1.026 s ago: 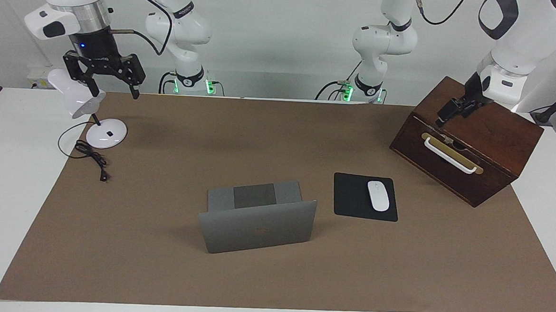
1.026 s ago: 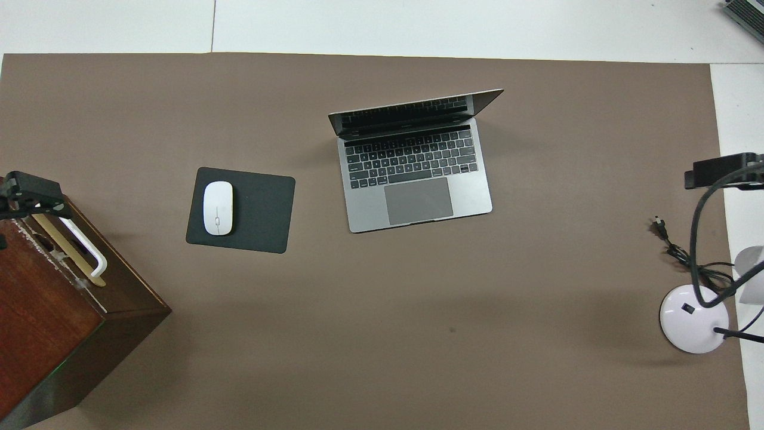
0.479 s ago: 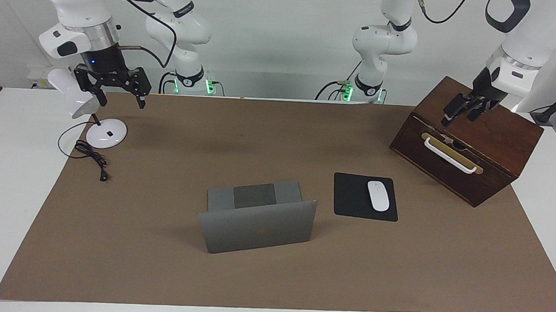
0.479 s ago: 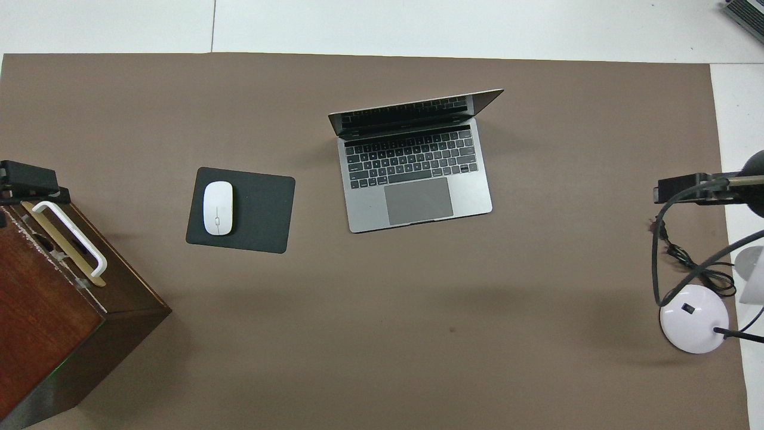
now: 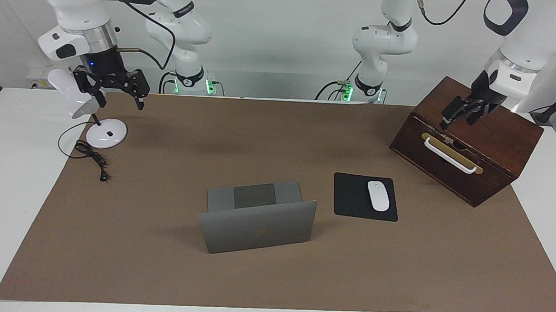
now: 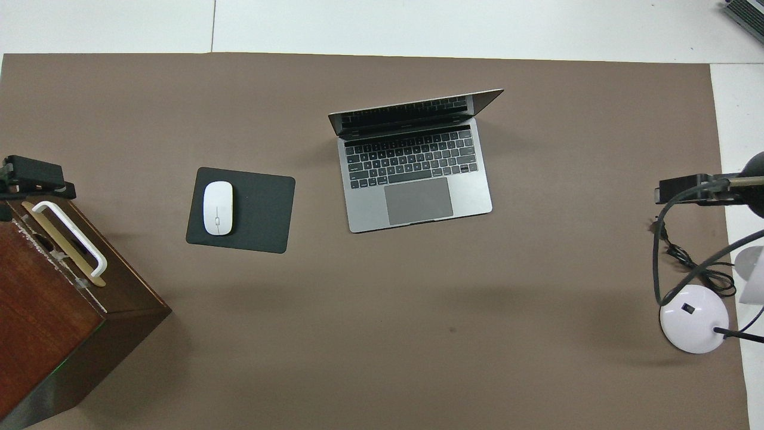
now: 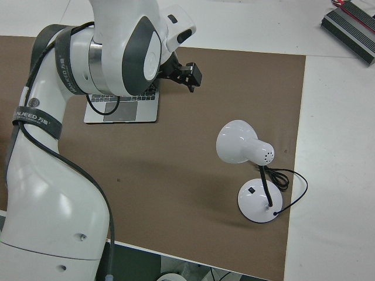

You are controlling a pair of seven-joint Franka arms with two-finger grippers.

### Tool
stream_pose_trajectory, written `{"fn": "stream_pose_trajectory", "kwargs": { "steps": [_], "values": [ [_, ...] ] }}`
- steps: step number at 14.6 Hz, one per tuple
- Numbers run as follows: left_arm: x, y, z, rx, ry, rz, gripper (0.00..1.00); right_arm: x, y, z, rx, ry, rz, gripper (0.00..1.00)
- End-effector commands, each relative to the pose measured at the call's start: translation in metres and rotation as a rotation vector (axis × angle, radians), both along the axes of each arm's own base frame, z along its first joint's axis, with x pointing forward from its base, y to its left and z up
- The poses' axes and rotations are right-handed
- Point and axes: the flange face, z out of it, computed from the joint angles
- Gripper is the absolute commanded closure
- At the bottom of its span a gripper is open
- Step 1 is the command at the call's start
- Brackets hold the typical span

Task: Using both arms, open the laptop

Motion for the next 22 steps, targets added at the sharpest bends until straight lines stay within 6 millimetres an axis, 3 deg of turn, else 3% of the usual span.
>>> {"fn": "stream_pose_trajectory", "kwargs": {
  "steps": [1, 3, 8, 12, 15, 18, 22],
  "values": [
    [0.000, -0.004, 0.004, 0.040, -0.033, -0.034, 0.00, -0.007, 0.000, 0.002, 0.024, -0.019, 0.015, 0.00],
    [0.005, 0.003, -0.002, 0.043, -0.034, -0.026, 0.00, -0.007, 0.003, 0.002, 0.025, -0.020, 0.018, 0.00],
    [0.014, 0.000, -0.019, 0.052, 0.024, -0.033, 0.00, -0.007, 0.003, 0.002, 0.025, -0.020, 0.018, 0.00],
    [0.011, -0.005, -0.014, 0.048, 0.009, -0.046, 0.00, -0.007, 0.005, 0.003, 0.025, -0.020, 0.016, 0.00],
    [0.012, -0.005, -0.010, 0.052, -0.003, -0.047, 0.00, -0.009, 0.019, 0.004, 0.028, -0.017, 0.042, 0.00],
    [0.011, -0.002, 0.002, 0.057, -0.021, -0.044, 0.00, -0.008, 0.020, 0.004, 0.028, -0.017, 0.044, 0.00],
    [0.013, 0.000, 0.004, 0.095, -0.034, -0.058, 0.00, -0.008, 0.018, 0.004, 0.028, -0.017, 0.038, 0.00]
  ]
}}
